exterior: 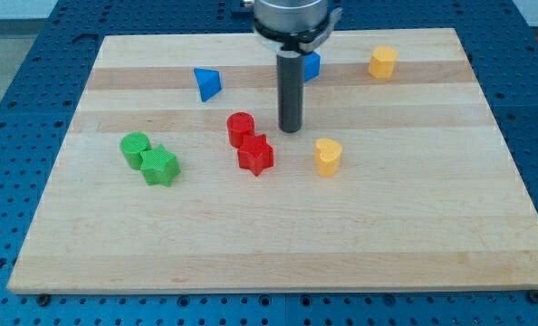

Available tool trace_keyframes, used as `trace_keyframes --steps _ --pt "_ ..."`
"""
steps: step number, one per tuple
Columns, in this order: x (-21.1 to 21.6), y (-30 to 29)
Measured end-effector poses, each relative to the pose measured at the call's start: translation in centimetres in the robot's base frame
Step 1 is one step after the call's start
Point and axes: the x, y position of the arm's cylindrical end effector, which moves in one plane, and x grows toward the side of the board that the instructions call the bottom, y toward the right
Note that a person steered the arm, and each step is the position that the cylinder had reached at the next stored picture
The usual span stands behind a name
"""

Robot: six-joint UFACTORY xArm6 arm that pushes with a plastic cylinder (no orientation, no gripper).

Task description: Move the yellow heart into the yellow hexagon

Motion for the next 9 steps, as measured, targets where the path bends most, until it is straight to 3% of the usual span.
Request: trace_keyframes --steps 1,2,3,4,6,7,9 --pt "0.0 3.1" --pt "0.1 11.7" --pt "3.9 14.3" --pt "8.0 12.0" --pt "10.3 3.7" --pt "8.1 2.0" --pt "1.2 8.7"
